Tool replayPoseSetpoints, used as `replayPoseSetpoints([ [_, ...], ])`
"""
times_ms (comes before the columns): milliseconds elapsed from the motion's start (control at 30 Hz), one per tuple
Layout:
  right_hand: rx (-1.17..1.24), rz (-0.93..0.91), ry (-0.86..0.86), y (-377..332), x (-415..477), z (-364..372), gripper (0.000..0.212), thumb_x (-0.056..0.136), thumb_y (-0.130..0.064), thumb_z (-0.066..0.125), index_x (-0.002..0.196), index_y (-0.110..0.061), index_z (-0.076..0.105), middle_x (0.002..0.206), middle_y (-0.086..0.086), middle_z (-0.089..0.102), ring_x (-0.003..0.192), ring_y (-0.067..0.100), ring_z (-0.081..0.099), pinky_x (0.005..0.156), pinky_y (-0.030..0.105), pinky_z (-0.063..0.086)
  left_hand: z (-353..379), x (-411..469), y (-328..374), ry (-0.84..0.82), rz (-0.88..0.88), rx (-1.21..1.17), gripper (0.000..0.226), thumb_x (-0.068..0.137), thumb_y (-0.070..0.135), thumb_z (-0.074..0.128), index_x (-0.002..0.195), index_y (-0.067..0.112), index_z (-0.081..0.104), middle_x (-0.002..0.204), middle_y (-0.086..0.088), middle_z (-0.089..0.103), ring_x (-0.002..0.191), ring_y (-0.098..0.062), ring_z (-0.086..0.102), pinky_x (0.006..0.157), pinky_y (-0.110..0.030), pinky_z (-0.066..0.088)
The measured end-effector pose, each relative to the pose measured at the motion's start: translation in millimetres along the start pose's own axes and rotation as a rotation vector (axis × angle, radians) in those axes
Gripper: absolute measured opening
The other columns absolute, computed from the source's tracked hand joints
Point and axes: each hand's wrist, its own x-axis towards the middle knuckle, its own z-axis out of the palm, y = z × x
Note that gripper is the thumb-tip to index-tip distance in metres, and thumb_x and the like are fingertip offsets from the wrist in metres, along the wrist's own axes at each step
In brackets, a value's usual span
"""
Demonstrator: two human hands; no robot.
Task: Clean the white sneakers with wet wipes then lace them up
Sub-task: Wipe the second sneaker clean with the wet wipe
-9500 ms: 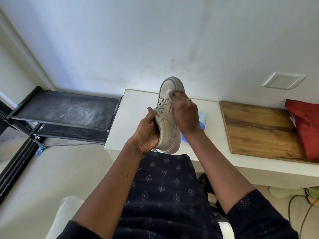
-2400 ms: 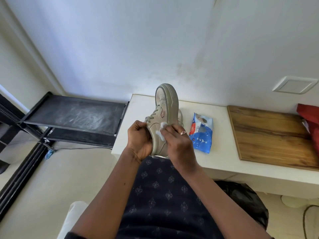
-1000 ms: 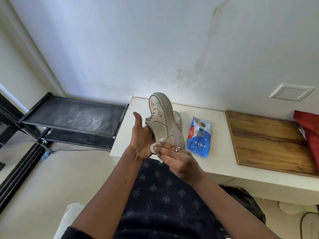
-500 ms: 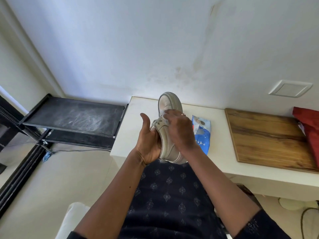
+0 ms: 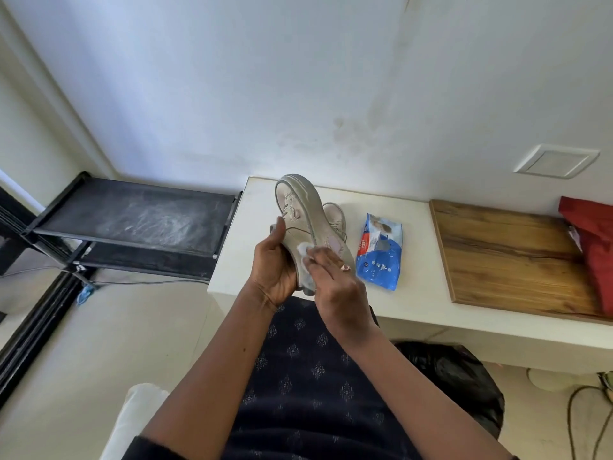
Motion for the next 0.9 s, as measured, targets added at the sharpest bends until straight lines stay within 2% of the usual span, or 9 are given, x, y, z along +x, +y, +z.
replayPoseSetpoints([
  [100, 0.057, 0.215, -0.077, 6, 26, 4, 0.024, 0.075, 0.004, 0.069, 0.099, 0.003, 0.068, 0.102, 0.016, 0.069, 0.087, 0.027, 0.069, 0.074, 0.034, 0.058, -2, -3, -6, 0.024, -0.009, 0.023, 0.045, 0.096, 0.035, 0.035, 0.117, 0.003, 0.058, 0.108, -0.019, 0.067, 0.097, -0.028, 0.067, 0.088, -0.043, 0.052],
  [233, 0.119, 0.382, -0.051, 15, 50, 3, 0.016, 0.083, -0.007, 0.068, 0.098, -0.002, 0.07, 0.091, 0.014, 0.072, 0.078, 0.028, 0.07, 0.066, 0.036, 0.059, 0, -4, -7, 0.044, -0.006, 0.077, 0.043, 0.097, 0.035, 0.033, 0.118, 0.006, 0.056, 0.109, -0.015, 0.068, 0.099, -0.026, 0.067, 0.094, -0.045, 0.046],
  [367, 0.02, 0.23, -0.099, 11, 37, 3, 0.026, 0.072, 0.007, 0.071, 0.097, 0.001, 0.07, 0.091, 0.015, 0.071, 0.084, 0.032, 0.067, 0.069, 0.04, 0.058, -1, 0, -5, 0.094, 0.02, 0.017, 0.048, 0.1, 0.037, 0.028, 0.123, 0.004, 0.053, 0.112, -0.018, 0.066, 0.1, -0.029, 0.065, 0.095, -0.045, 0.047],
  [433, -0.03, 0.134, -0.095, 8, 23, 1, 0.022, 0.077, 0.006, 0.058, 0.096, 0.003, 0.068, 0.093, 0.016, 0.069, 0.089, 0.033, 0.064, 0.074, 0.041, 0.057, -2, 2, -5, 0.117, 0.027, -0.024, 0.048, 0.101, 0.036, 0.027, 0.116, 0.002, 0.056, 0.106, -0.02, 0.068, 0.094, -0.03, 0.068, 0.086, -0.044, 0.052],
  [500, -0.058, 0.057, -0.061, 5, 8, -2, 0.028, 0.082, -0.001, 0.044, 0.096, 0.002, 0.068, 0.092, 0.013, 0.068, 0.091, 0.029, 0.062, 0.081, 0.037, 0.054, -2, 4, -5, 0.144, 0.044, -0.057, 0.049, 0.101, 0.037, 0.026, 0.112, 0.001, 0.057, 0.102, -0.02, 0.069, 0.09, -0.031, 0.069, 0.08, -0.045, 0.054],
  [633, -0.045, 0.002, 0.048, 4, -17, 1, 0.029, 0.082, 0.005, 0.046, 0.099, 0.001, 0.07, 0.098, 0.012, 0.069, 0.094, 0.025, 0.06, 0.091, 0.031, 0.048, -9, 10, 2, 0.166, 0.15, -0.19, 0.051, 0.1, 0.038, 0.03, 0.135, 0.003, 0.044, 0.121, -0.02, 0.059, 0.116, -0.033, 0.056, 0.102, -0.05, 0.041],
  [700, -0.04, -0.019, 0.102, 4, -21, 3, 0.031, 0.088, 0.006, 0.042, 0.102, 0.001, 0.07, 0.102, 0.013, 0.069, 0.097, 0.023, 0.059, 0.095, 0.029, 0.045, -8, 11, 7, 0.142, 0.18, -0.251, 0.052, 0.1, 0.039, 0.031, 0.129, 0.0, 0.049, 0.115, -0.021, 0.062, 0.107, -0.033, 0.062, 0.097, -0.051, 0.045],
  [800, -0.027, -0.051, 0.166, 3, -14, 6, 0.037, 0.099, -0.002, 0.031, 0.105, 0.003, 0.068, 0.106, 0.014, 0.068, 0.101, 0.022, 0.055, 0.097, 0.029, 0.043, -1, 7, 11, 0.101, 0.18, -0.213, 0.052, 0.098, 0.04, 0.035, 0.109, -0.002, 0.065, 0.108, -0.022, 0.066, 0.098, -0.033, 0.067, 0.091, -0.051, 0.047],
  [900, -0.029, -0.052, 0.198, -1, -6, 9, 0.034, 0.099, -0.004, 0.035, 0.107, 0.003, 0.067, 0.108, 0.014, 0.068, 0.102, 0.024, 0.056, 0.096, 0.031, 0.045, 4, 6, 15, 0.115, 0.148, -0.137, 0.05, 0.099, 0.04, 0.035, 0.112, -0.002, 0.06, 0.105, -0.023, 0.067, 0.096, -0.032, 0.067, 0.091, -0.05, 0.047],
])
